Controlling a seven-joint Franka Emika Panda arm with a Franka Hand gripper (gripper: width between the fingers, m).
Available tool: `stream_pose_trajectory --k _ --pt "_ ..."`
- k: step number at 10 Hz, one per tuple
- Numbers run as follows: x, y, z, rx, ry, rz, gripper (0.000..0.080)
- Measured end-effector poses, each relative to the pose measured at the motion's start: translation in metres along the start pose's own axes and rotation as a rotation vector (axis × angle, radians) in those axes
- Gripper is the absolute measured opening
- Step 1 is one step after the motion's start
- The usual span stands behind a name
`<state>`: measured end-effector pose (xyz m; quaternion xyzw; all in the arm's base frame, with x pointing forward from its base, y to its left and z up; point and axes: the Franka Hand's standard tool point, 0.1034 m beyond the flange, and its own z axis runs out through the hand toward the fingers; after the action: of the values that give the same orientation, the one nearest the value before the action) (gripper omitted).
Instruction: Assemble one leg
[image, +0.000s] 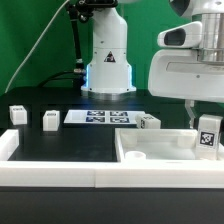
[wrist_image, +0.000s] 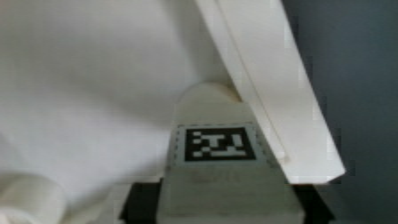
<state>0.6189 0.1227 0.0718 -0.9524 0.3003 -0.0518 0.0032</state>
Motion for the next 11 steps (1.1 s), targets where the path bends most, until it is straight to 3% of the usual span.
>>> stream_pose_trajectory --k 7,11 --pt "0.0007 0.0005 -0.0006 0.027 -0.001 0.891 0.0291" --pt "0.0059 0.0056 -0.0007 0.027 -0.039 1.177 0.0292"
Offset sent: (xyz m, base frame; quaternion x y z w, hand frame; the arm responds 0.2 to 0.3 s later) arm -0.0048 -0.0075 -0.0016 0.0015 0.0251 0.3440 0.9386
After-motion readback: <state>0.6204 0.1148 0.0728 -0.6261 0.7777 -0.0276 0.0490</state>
